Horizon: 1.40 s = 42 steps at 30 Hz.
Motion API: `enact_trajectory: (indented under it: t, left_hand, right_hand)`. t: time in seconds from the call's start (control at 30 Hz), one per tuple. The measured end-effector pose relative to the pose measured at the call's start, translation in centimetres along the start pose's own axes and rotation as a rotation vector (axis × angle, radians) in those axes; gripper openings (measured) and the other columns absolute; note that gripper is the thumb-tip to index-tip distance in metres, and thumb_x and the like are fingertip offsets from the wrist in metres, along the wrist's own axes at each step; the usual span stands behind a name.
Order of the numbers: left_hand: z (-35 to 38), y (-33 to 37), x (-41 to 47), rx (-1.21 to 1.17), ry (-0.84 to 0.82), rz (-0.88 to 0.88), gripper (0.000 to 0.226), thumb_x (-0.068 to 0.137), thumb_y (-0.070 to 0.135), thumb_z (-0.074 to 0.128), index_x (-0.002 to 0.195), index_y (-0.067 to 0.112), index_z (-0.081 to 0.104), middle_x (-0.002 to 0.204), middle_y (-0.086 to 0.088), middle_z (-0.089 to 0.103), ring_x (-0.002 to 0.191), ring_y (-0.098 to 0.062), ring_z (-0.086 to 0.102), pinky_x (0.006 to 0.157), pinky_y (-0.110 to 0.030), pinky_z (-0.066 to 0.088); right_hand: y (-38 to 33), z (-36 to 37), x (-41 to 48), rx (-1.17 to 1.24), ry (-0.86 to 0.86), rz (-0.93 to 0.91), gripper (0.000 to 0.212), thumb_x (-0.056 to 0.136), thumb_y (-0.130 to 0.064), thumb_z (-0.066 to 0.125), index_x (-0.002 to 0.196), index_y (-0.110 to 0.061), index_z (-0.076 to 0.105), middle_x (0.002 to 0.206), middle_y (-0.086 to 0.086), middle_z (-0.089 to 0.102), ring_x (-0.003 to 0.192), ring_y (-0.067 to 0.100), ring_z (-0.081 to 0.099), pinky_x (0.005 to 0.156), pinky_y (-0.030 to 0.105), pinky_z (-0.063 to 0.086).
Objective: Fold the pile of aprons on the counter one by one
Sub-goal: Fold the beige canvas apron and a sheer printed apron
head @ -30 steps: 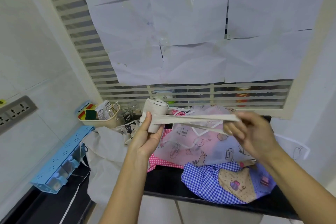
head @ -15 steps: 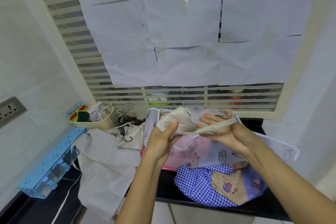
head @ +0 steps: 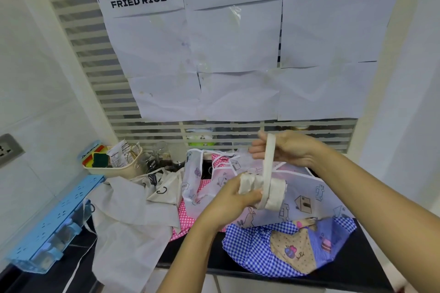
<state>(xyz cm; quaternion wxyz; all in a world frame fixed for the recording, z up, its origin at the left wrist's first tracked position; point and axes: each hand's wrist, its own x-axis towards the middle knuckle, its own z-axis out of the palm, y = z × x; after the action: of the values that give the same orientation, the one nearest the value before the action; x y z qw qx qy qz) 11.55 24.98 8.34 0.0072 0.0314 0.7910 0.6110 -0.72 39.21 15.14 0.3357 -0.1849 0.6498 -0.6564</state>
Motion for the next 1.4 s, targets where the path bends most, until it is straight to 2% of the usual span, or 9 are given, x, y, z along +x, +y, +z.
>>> enact_trajectory:
  t: [0.2,0.3,0.47,0.63,0.9,1.0,1.1,1.3,1.4]
  left_hand:
    - [-0.6,-0.6,-0.8,0.284,0.015,0.030,0.013,0.085,0.011,0.067,0.084,0.018,0.056,0.079,0.013,0.056,0.072,0.000,0.053,0.074,-0.024,0.045]
    - [-1.5,-1.1,-0.6,0.383,0.176,0.043,0.016,0.083,0.015,0.071,0.091,0.010,0.058,0.088,0.002,0.049,0.076,-0.010,0.049,0.070,-0.024,0.041]
    - [-2.4,-0.2,0.4,0.324,0.285,-0.024,0.032,0.084,-0.002,0.060,0.106,0.021,0.055,0.090,-0.006,0.064,0.076,-0.018,0.065,0.067,-0.041,0.058]
    - [-2.1,-0.5,-0.3,0.108,0.232,-0.071,0.021,0.089,0.011,0.064,0.103,0.024,0.054,0.100,-0.007,0.067,0.074,-0.020,0.071,0.069,-0.032,0.059]
    - [-3.1,-1.6,-0.8,0.468,0.131,-0.078,0.023,0.080,0.006,0.068,0.097,0.012,0.055,0.076,0.005,0.056,0.072,-0.015,0.053,0.068,-0.032,0.046]
    - [-3.3,-1.7,-1.3,0.347,0.197,-0.110,0.031,0.080,0.005,0.068,0.099,0.023,0.051,0.083,0.005,0.059,0.075,-0.012,0.057,0.070,-0.032,0.050]
    - [-3.6,-1.3,-1.0,0.257,0.257,-0.101,0.037,0.079,0.001,0.067,0.108,0.023,0.059,0.088,0.010,0.061,0.081,-0.009,0.058,0.081,-0.035,0.053]
    - [-1.8,0.6,0.3,-0.257,0.513,-0.102,0.011,0.086,-0.001,0.063,0.092,0.006,0.069,0.068,-0.004,0.071,0.067,-0.018,0.070,0.061,-0.028,0.058]
    - [-0.3,0.9,1.3,-0.317,0.737,-0.097,0.013,0.091,0.004,0.058,0.085,0.007,0.069,0.070,-0.007,0.070,0.066,-0.019,0.070,0.058,-0.029,0.058]
  right_hand:
    - [-0.3,0.8,0.0,-0.288,0.139,-0.035,0.039,0.090,-0.038,0.058,0.092,-0.001,0.072,0.093,0.014,0.074,0.088,0.024,0.070,0.091,0.036,0.054]
    - [-0.9,2.3,-1.3,-0.265,0.095,-0.190,0.031,0.093,-0.031,0.056,0.099,-0.006,0.072,0.102,0.005,0.074,0.091,0.019,0.071,0.076,0.024,0.057]
    - [0.2,5.6,-3.9,-0.511,-0.128,-0.464,0.022,0.081,-0.018,0.071,0.100,-0.027,0.074,0.106,-0.021,0.068,0.107,-0.002,0.062,0.088,0.013,0.048]
    - [-0.5,5.4,-4.1,-0.311,0.315,-0.703,0.026,0.060,-0.040,0.080,0.067,-0.018,0.069,0.072,0.007,0.067,0.067,0.020,0.060,0.065,0.034,0.051]
    - [-2.0,4.1,-3.7,-1.114,-0.320,-0.227,0.028,0.082,-0.023,0.059,0.059,-0.008,0.061,0.053,-0.001,0.048,0.053,0.018,0.038,0.057,0.032,0.032]
    - [-2.9,3.9,-4.1,-0.926,-0.433,-0.209,0.020,0.081,-0.020,0.055,0.064,-0.016,0.065,0.060,-0.003,0.055,0.059,0.016,0.046,0.063,0.031,0.038]
    - [-2.3,3.8,-4.2,-0.671,-0.559,-0.247,0.028,0.093,0.002,0.046,0.109,-0.004,0.069,0.094,-0.005,0.071,0.090,0.008,0.064,0.083,0.020,0.047]
    - [2.1,6.6,-3.6,0.047,-0.201,-0.314,0.034,0.083,0.001,0.057,0.115,-0.006,0.066,0.116,-0.016,0.067,0.080,0.012,0.070,0.070,0.024,0.058]
    - [3.5,8.5,-2.9,0.210,-0.082,-0.371,0.037,0.080,-0.001,0.065,0.116,-0.004,0.065,0.129,-0.018,0.059,0.101,0.011,0.067,0.076,0.023,0.056]
